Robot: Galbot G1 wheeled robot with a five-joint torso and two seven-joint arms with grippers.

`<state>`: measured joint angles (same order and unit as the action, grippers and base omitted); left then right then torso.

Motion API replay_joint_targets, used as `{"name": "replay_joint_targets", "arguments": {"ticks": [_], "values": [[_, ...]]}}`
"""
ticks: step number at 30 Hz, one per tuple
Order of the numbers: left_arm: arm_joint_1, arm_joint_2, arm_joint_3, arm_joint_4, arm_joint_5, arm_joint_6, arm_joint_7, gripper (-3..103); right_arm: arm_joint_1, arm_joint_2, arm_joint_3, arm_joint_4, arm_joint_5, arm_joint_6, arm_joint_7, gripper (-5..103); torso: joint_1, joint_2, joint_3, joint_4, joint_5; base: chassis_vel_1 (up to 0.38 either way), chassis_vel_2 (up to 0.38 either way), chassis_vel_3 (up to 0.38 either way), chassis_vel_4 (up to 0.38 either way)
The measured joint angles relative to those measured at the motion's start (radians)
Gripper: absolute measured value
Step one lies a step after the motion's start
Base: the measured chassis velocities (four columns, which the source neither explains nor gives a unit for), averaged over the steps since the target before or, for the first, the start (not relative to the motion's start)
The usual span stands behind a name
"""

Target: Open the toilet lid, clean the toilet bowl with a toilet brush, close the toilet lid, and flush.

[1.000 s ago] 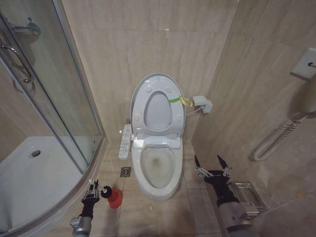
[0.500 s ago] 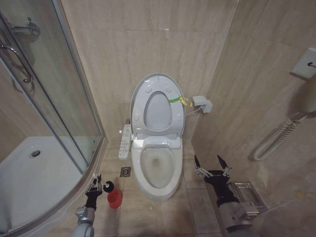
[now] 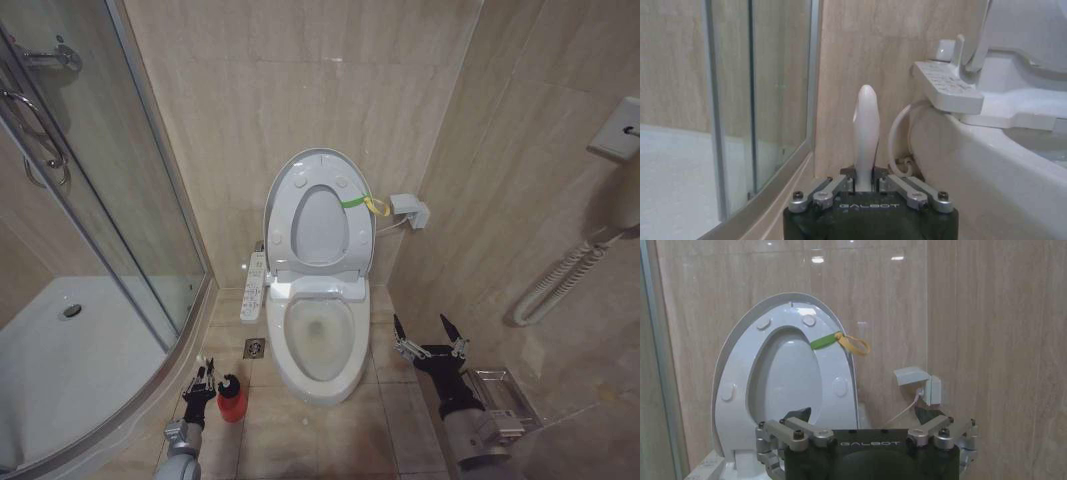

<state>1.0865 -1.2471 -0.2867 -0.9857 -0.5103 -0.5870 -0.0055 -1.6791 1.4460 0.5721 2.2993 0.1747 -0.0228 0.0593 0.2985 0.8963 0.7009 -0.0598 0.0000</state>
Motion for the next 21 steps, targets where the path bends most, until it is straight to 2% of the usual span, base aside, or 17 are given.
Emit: {"name": "replay_joint_targets", "arguments": {"ticks": [21], "values": [[-0.031,-0.002,-0.010,0.078,-0.007,-0.021,0.027,17,0.000,0.000,0.000,0.000,0.000,0.000,0.000,100,0.000,0.000,0.000,-0.0001,0.0000,0.000,0.000,0.000,0.000]]}}
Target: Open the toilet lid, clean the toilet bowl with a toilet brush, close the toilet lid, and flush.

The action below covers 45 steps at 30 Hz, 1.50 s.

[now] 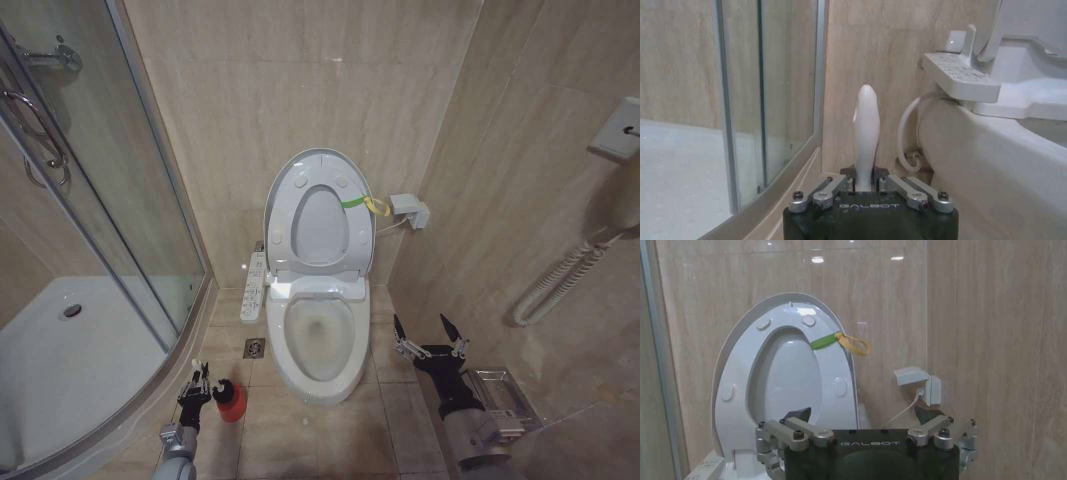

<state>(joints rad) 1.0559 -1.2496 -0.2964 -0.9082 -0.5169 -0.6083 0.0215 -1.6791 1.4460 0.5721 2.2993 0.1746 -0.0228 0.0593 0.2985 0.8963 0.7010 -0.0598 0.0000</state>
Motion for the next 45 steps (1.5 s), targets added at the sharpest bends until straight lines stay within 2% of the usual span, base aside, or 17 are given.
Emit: {"name": "replay_joint_targets", "arguments": {"ticks": [20,32,45], "values": [[-0.018,-0.025,0.020,0.031,-0.001,-0.002,0.017,17,0.000,0.000,0.000,0.000,0.000,0.000,0.000,100,0.000,0.000,0.000,0.0000,0.0000,0.000,0.000,0.000,0.000],[-0.001,-0.032,0.001,0.054,0.020,-0.018,0.011,17,0.000,0.000,0.000,0.000,0.000,0.000,0.000,100,0.000,0.000,0.000,0.0000,0.0000,0.000,0.000,0.000,0.000],[-0.020,-0.040,-0.031,0.153,0.023,-0.064,0.038,17,0.000,0.000,0.000,0.000,0.000,0.000,0.000,100,0.000,0.000,0.000,0.0001,-0.0001,0.000,0.000,0.000,0.000]]}}
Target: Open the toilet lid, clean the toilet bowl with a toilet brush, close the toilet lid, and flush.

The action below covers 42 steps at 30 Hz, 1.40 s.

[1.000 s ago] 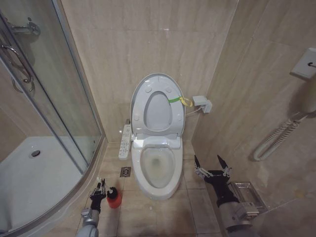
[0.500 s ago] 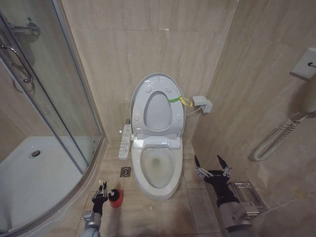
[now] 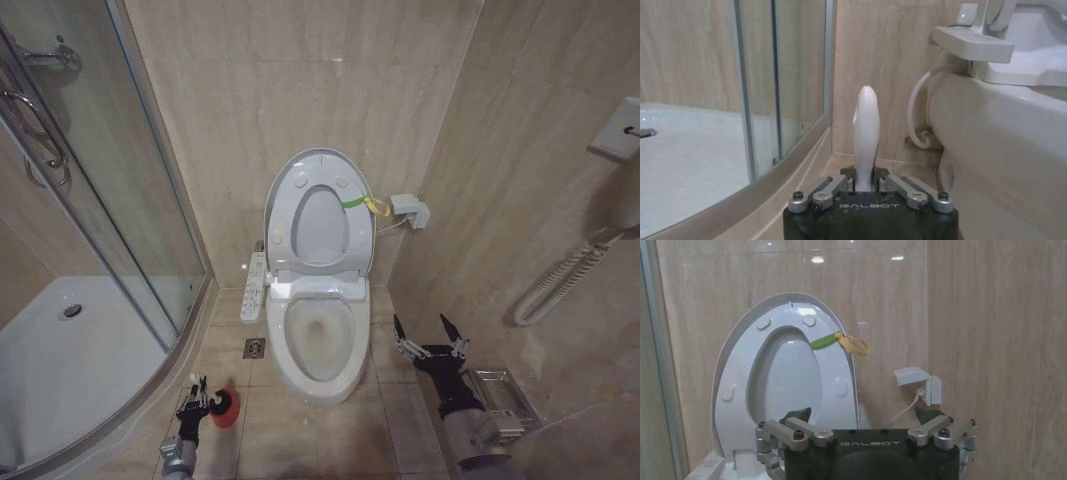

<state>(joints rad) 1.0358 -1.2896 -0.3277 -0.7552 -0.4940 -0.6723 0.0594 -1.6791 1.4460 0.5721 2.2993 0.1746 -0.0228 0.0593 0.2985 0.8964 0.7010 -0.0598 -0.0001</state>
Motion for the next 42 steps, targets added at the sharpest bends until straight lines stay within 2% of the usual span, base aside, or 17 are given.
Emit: {"name": "replay_joint_targets", "arguments": {"ticks": [6,14,20,33,42], "values": [[-0.026,-0.001,0.000,0.045,-0.013,-0.016,0.027,17,0.000,0.000,0.000,0.000,0.000,0.000,0.000,100,0.000,0.000,0.000,0.0000,0.0000,0.000,0.000,0.000,0.000],[-0.093,0.007,0.006,0.133,-0.058,-0.017,0.093,17,0.000,0.000,0.000,0.000,0.000,0.000,0.000,100,0.000,0.000,0.000,-0.0001,0.0001,0.000,0.000,0.000,0.000],[-0.104,-0.011,0.009,0.176,-0.067,-0.016,0.109,17,0.000,0.000,0.000,0.000,0.000,0.000,0.000,100,0.000,0.000,0.000,0.0000,0.0000,0.000,0.000,0.000,0.000],[-0.144,-0.042,0.017,0.253,-0.068,-0.005,0.115,17,0.000,0.000,0.000,0.000,0.000,0.000,0.000,100,0.000,0.000,0.000,-0.0001,0.0007,0.000,0.000,0.000,0.000],[-0.130,-0.038,0.033,0.225,-0.047,0.019,0.069,17,0.000,0.000,0.000,0.000,0.000,0.000,0.000,100,0.000,0.000,0.000,-0.0001,0.0003,0.000,0.000,0.000,0.000]]}}
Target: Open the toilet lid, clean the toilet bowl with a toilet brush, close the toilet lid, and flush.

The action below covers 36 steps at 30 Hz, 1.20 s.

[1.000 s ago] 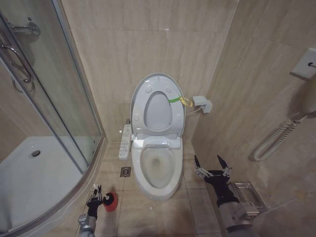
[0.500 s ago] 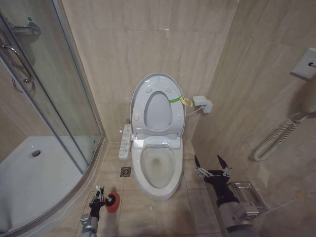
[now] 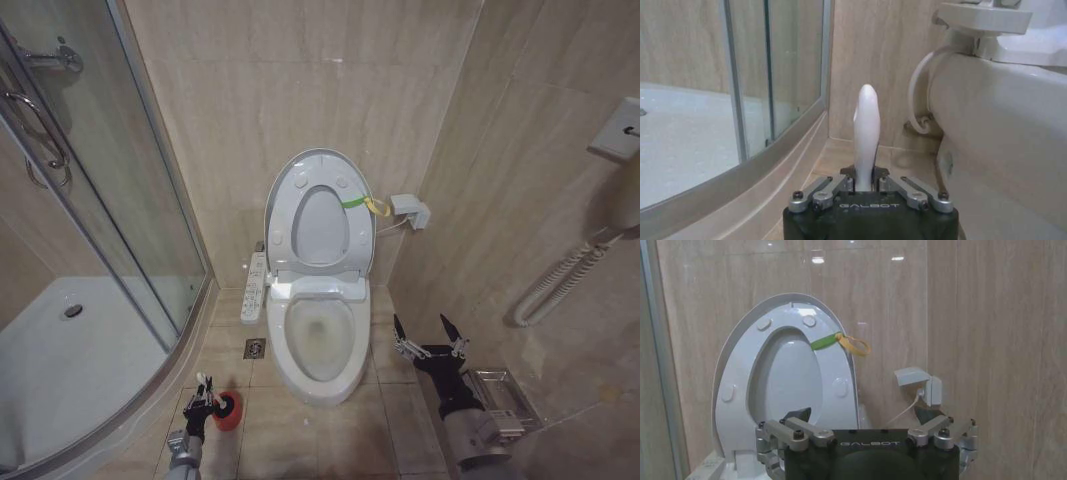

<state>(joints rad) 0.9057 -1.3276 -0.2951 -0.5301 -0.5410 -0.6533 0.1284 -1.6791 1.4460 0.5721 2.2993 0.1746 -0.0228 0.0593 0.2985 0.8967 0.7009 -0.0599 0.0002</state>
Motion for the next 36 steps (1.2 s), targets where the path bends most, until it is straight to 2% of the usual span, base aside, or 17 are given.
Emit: {"name": "replay_joint_targets", "arguments": {"ticks": [2,3,5,7,8,11,15,16,23,24,30,36], "values": [[0.015,0.002,0.004,-0.025,0.020,0.021,-0.025,19,0.000,0.000,0.000,0.000,0.000,0.000,0.000,100,0.000,0.000,0.000,-0.0005,-0.0007,0.000,0.000,0.000,0.000],[0.021,0.003,0.005,-0.037,0.031,0.021,-0.035,19,0.000,0.000,0.000,0.000,0.000,0.000,0.000,100,0.000,-0.001,0.001,0.0006,-0.0027,0.000,0.000,0.000,0.000],[0.023,0.008,0.006,-0.051,0.043,0.019,-0.053,19,0.000,0.000,0.000,0.000,0.000,0.000,0.000,100,0.000,0.000,0.000,-0.0002,0.0001,0.000,0.000,0.000,0.000],[0.023,0.009,0.007,-0.055,0.047,0.018,-0.065,19,0.000,0.000,0.000,0.000,0.000,0.000,0.000,100,0.000,0.000,0.000,0.0001,0.0000,0.000,0.000,0.000,0.000],[0.023,0.010,0.008,-0.060,0.052,0.017,-0.078,46,0.000,0.000,0.000,0.000,0.000,0.000,0.000,100,0.000,0.000,0.000,0.0001,-0.0011,0.000,0.000,0.000,0.000],[0.024,0.013,0.008,-0.068,0.055,0.013,-0.089,46,0.000,0.000,0.000,0.000,0.000,0.000,0.000,100,0.000,0.000,0.000,0.0001,0.0000,0.000,0.000,0.000,0.000],[0.029,0.012,0.006,-0.077,0.055,0.010,-0.093,46,0.000,0.000,0.000,0.000,0.000,0.000,0.000,100,0.000,0.000,0.000,0.0000,-0.0006,0.000,0.000,0.000,0.000],[0.032,0.011,0.006,-0.081,0.056,0.009,-0.095,74,0.000,0.000,0.000,0.000,0.000,0.000,0.000,100,0.000,0.000,0.000,0.0001,-0.0002,0.000,0.000,0.000,0.000],[0.062,0.009,0.016,-0.129,0.065,0.014,-0.120,74,0.000,0.000,0.000,0.000,0.000,0.000,0.000,100,0.000,0.000,0.000,0.0000,-0.0003,0.000,0.000,0.000,0.000],[0.070,0.009,0.018,-0.142,0.067,0.018,-0.124,98,0.000,0.000,0.000,0.000,0.000,0.000,0.000,100,0.000,0.000,0.000,0.0000,-0.0003,0.000,0.000,0.000,0.000],[0.173,0.020,0.025,-0.285,0.104,0.072,-0.181,100,0.000,0.000,0.000,0.000,0.000,0.000,0.000,100,0.000,0.000,0.000,0.0002,-0.0002,0.000,0.000,0.000,0.000],[0.233,0.016,0.010,-0.334,0.124,0.077,-0.207,100,0.000,0.000,0.000,0.000,0.000,0.000,0.000,100,0.000,0.000,0.000,0.0001,-0.0002,0.000,0.000,0.000,0.000]]}}
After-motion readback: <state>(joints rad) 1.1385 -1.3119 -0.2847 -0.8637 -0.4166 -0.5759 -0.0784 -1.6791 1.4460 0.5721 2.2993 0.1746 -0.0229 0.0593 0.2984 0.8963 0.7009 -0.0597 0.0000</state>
